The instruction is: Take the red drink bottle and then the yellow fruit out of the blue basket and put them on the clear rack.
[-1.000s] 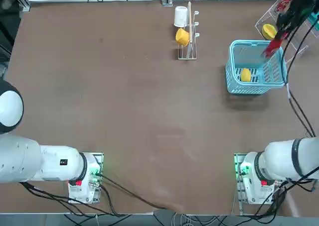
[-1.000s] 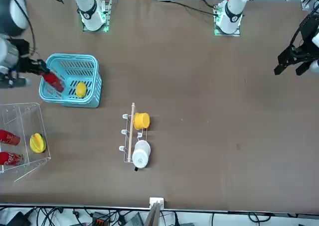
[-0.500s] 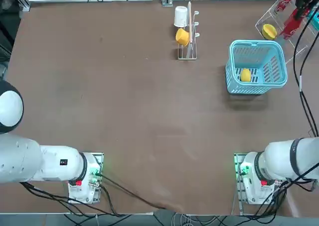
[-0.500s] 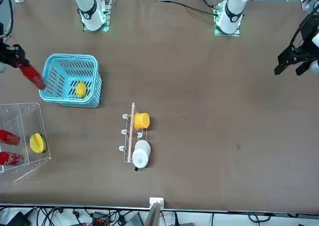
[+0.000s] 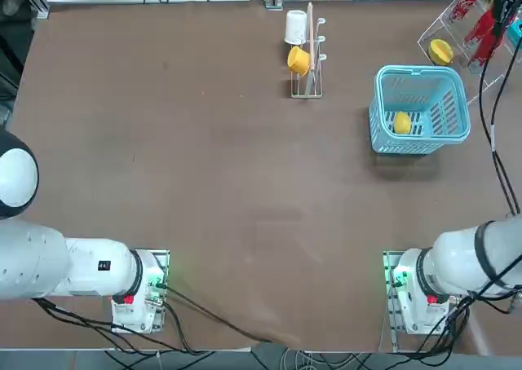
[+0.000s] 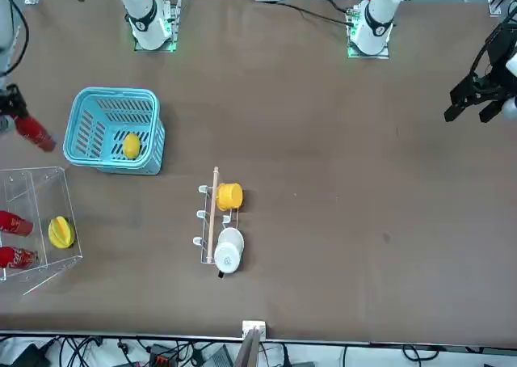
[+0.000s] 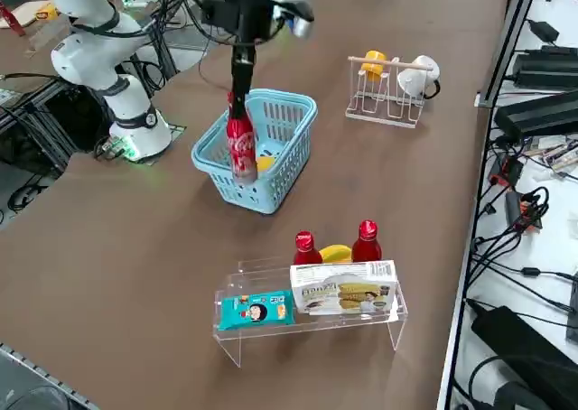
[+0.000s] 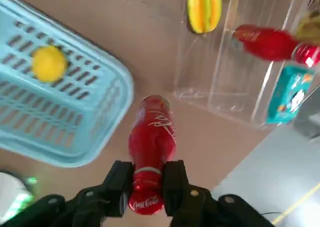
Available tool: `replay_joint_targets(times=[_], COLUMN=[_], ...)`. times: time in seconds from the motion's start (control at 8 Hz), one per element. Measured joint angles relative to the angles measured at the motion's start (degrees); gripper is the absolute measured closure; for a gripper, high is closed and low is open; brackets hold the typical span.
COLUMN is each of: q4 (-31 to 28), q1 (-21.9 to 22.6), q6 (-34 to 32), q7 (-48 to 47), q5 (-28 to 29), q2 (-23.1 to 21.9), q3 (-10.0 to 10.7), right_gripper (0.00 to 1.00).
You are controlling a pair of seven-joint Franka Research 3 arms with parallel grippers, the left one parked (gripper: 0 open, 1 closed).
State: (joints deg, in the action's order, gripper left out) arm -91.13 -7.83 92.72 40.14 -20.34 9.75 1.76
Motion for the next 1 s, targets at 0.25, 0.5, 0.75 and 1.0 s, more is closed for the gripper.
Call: replay_joint_targets(times=[0.25,0.5,0.75,1.0], q4=[1.0,1.2,1.4,1.5], q1=[-2.8,-5.5,-7.9,-9.4], q6=[7.1,13.2,16.4,19.7], q7=[6.0,11.8,16.5,19.1], q5=[-1.6,-3.6,-3.9,-3.9], q2=[4.2,6.8,8.3,9.7], q3=[0.2,0.3,0.4,0.4], right_gripper=[0.63,0.63,0.63,0.63])
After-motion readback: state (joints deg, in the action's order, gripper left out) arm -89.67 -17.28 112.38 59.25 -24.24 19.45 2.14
